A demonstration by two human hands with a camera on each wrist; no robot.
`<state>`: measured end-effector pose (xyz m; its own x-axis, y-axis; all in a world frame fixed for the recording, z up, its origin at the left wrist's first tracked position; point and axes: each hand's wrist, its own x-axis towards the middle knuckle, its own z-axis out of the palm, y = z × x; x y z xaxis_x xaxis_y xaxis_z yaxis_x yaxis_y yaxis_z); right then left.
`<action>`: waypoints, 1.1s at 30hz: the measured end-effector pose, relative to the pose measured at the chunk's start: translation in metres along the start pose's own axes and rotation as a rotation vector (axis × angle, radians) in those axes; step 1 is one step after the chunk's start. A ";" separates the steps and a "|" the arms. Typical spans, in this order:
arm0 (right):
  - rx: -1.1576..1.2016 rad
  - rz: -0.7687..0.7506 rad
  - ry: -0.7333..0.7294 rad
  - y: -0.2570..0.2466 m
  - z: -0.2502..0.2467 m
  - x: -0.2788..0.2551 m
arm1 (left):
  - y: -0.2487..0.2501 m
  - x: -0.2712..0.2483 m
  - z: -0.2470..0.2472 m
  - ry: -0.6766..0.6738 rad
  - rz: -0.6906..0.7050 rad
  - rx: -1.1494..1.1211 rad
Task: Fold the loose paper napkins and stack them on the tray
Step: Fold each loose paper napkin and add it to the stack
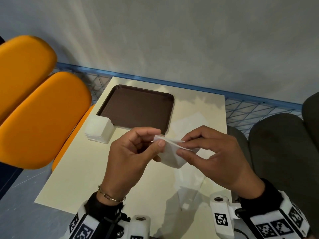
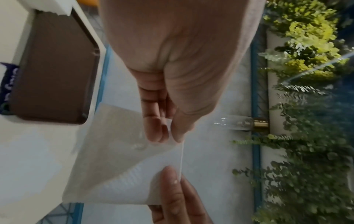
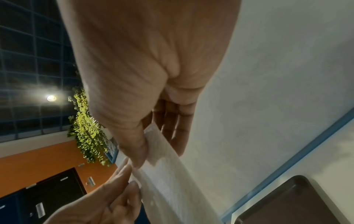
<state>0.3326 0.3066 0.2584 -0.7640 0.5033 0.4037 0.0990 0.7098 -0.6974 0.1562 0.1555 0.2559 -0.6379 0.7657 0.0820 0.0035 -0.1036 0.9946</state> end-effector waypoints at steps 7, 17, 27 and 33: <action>-0.010 0.009 -0.013 -0.008 -0.010 0.004 | 0.009 0.001 -0.006 -0.019 0.114 0.207; -0.036 -0.014 -0.068 -0.011 -0.019 0.005 | 0.014 0.012 -0.021 -0.160 0.317 0.454; 0.023 0.016 -0.092 -0.015 -0.020 0.007 | 0.007 0.009 -0.015 -0.031 0.081 0.047; 0.025 0.008 -0.075 -0.017 -0.019 0.008 | 0.005 0.007 -0.012 0.017 0.025 0.006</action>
<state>0.3371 0.3080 0.2847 -0.8088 0.4699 0.3537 0.0899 0.6931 -0.7152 0.1421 0.1527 0.2602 -0.6506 0.7520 0.1059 0.0240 -0.1190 0.9926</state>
